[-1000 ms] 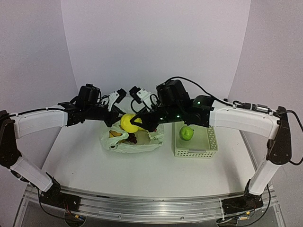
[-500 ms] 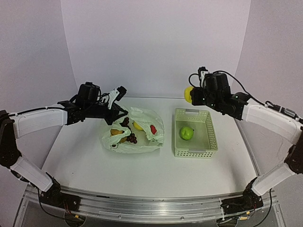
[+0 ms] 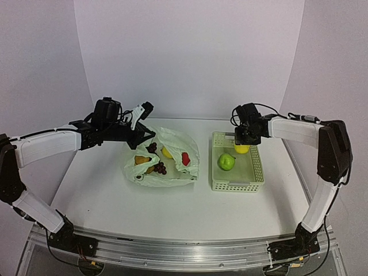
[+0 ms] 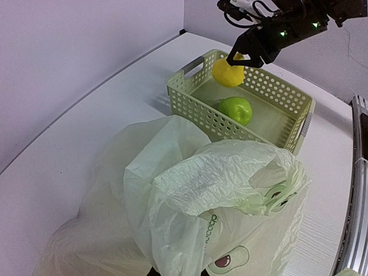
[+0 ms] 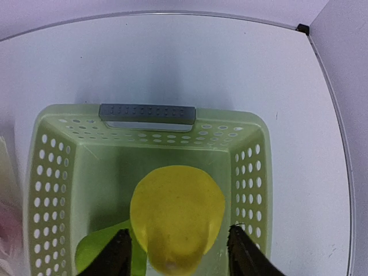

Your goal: Untie the knot of the plastic bag and take out the fruit

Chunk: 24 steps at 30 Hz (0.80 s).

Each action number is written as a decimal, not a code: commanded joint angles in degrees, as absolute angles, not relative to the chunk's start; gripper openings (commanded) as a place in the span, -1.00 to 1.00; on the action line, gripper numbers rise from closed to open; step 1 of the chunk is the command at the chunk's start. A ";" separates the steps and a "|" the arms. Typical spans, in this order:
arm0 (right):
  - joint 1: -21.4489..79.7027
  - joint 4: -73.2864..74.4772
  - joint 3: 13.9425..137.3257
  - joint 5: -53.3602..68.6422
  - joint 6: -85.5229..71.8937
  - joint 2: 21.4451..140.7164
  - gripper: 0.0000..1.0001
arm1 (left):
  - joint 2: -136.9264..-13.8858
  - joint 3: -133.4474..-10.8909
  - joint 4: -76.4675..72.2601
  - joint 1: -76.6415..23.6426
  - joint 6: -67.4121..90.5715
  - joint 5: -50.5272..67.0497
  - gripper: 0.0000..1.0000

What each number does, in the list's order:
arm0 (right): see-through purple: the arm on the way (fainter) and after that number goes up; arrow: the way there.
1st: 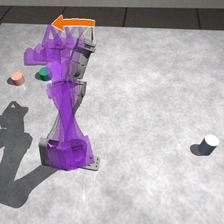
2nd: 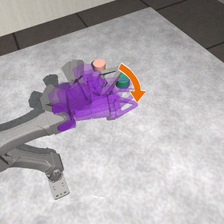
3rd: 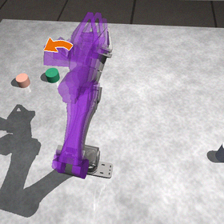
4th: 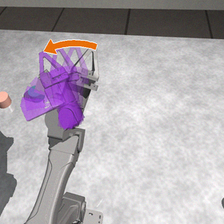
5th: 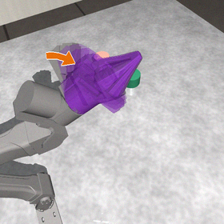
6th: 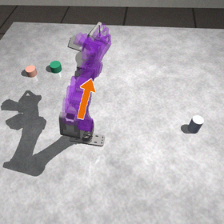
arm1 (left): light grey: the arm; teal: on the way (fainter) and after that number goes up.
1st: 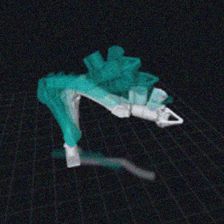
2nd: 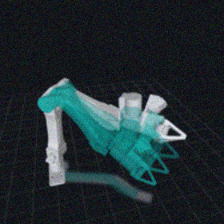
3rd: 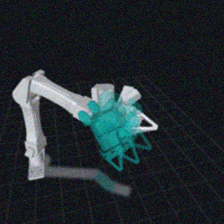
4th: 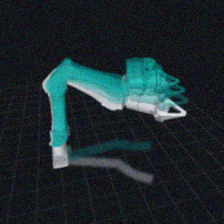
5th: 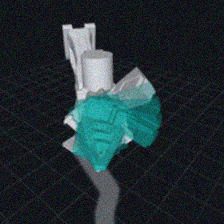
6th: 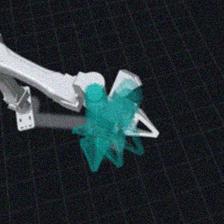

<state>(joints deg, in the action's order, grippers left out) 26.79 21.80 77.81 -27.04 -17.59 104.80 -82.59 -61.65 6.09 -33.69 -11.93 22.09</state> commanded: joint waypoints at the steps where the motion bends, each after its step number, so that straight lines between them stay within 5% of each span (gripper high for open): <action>1: 27.04 30.71 84.01 -23.24 -17.03 102.46 0.31 | -82.46 -64.25 5.42 -33.48 -11.59 22.29 -1.00; 4: 27.39 32.14 84.62 -21.07 -15.77 99.91 0.72 | -82.49 -63.83 4.83 -33.50 -11.57 22.69 -1.00; 8: 30.30 33.77 86.82 -22.27 -11.77 96.40 0.78 | -82.30 -63.54 4.31 -33.49 -11.36 23.71 -1.00; 12: 40.90 33.19 91.56 -20.79 -4.28 95.63 0.65 | -81.78 -63.16 5.44 -33.36 -11.78 24.54 -1.00; 16: 50.92 23.05 90.40 -3.60 -1.89 96.88 0.50 | -81.31 -62.79 9.78 -33.13 -12.22 24.15 -1.00; 21: 58.02 7.32 88.05 3.35 -2.43 102.50 0.03 | -80.40 -61.50 10.91 -32.39 -10.70 23.03 -1.00; 24: 58.33 6.06 90.47 2.86 -5.66 107.55 -0.07 | -80.15 -61.88 10.95 -32.12 -9.36 23.55 -1.00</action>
<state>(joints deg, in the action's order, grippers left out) 59.56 13.72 88.96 -0.94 -3.17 101.29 -82.40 -61.76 10.49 -32.83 -11.41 23.35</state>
